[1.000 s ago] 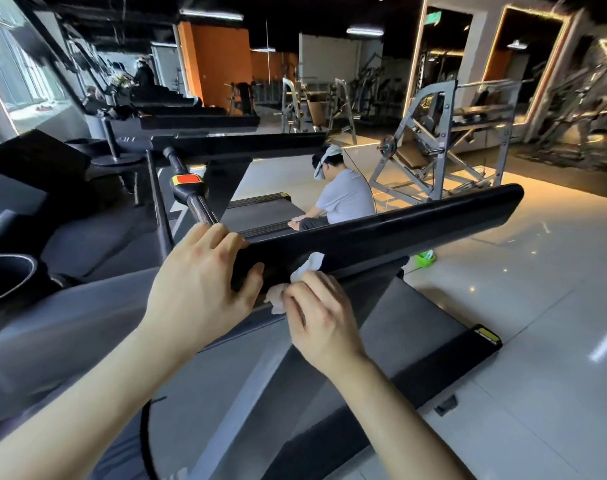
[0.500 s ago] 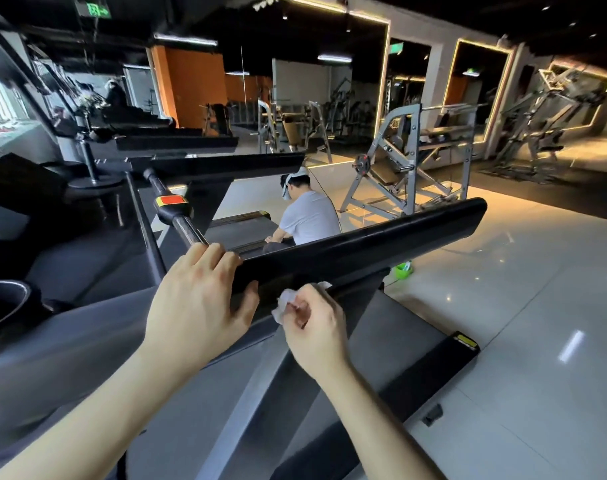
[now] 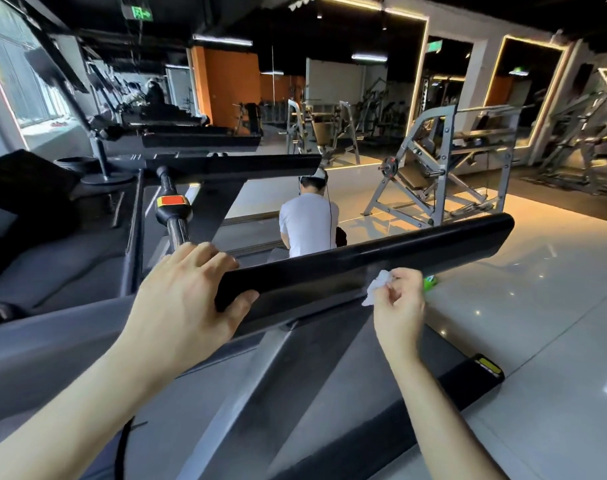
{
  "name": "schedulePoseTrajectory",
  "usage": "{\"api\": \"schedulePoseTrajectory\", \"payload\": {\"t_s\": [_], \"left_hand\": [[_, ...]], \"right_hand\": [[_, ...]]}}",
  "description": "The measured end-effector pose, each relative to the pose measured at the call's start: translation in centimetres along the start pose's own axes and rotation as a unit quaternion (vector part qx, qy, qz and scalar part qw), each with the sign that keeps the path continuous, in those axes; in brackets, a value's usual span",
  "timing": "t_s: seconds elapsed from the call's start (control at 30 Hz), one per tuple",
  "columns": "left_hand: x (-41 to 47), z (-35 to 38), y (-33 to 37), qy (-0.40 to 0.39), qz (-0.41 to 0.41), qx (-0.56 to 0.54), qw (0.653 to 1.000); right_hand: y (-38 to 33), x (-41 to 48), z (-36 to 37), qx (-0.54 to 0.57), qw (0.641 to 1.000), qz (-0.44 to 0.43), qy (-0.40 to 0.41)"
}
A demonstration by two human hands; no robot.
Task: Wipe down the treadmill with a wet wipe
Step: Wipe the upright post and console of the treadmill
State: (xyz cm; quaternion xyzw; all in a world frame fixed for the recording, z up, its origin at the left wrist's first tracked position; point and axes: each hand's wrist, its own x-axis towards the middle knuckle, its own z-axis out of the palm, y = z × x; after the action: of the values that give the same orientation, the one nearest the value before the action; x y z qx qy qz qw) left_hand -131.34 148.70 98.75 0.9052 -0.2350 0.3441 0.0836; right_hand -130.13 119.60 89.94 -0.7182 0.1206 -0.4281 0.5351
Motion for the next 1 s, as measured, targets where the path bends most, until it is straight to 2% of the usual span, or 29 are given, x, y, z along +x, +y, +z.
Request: {"api": "schedulePoseTrajectory", "payload": {"t_s": [0.07,0.13,0.23,0.3,0.37,0.43,0.53,0.57,0.63,0.73,0.87,0.93,1.0], "left_hand": [[0.8,0.7,1.4,-0.009,0.007,0.003,1.0],[1.5,1.5,2.7,-0.017,0.004,0.012,1.0],[1.9,2.3,3.7,-0.013,-0.008,0.028,0.999],[1.7,2.7,3.8,0.002,-0.015,0.027,1.0],[1.5,3.0,3.9,0.008,-0.018,0.023,1.0],[1.4,3.1,3.9,0.003,-0.015,0.029,0.999],[1.3,3.4,4.0,0.008,-0.016,0.035,0.999],[1.3,3.5,4.0,0.01,-0.016,0.036,0.999],[1.2,3.6,4.0,0.014,-0.02,0.037,0.999],[1.2,3.6,4.1,0.018,-0.026,0.04,0.999],[1.1,3.5,4.2,0.03,-0.025,0.041,0.998],[1.1,3.4,4.2,0.025,-0.029,0.047,0.998],[1.2,3.5,4.2,0.021,-0.031,0.05,0.998]], "right_hand": [[-0.2,0.4,0.2,0.017,0.998,0.018,0.06],[-1.3,-0.3,1.3,0.024,0.997,-0.019,0.069],[-4.0,-2.3,3.6,-0.002,0.979,-0.206,0.009],[-5.5,-3.2,4.5,-0.026,0.935,-0.346,-0.069],[-6.0,-2.1,4.2,-0.063,0.904,-0.407,-0.116],[-6.0,0.4,3.1,-0.16,0.906,-0.381,-0.095],[-5.3,5.6,0.5,-0.327,0.909,-0.25,-0.071],[-5.2,6.8,-0.2,-0.362,0.905,-0.215,-0.068],[-5.5,6.7,0.0,-0.378,0.902,-0.197,-0.073],[-8.2,2.2,2.6,-0.305,0.91,-0.26,-0.106],[-8.8,-0.4,3.9,-0.22,0.878,-0.389,-0.168],[-7.5,0.8,2.9,-0.209,0.876,-0.403,-0.166],[-5.1,2.6,1.5,-0.223,0.885,-0.388,-0.127]]}}
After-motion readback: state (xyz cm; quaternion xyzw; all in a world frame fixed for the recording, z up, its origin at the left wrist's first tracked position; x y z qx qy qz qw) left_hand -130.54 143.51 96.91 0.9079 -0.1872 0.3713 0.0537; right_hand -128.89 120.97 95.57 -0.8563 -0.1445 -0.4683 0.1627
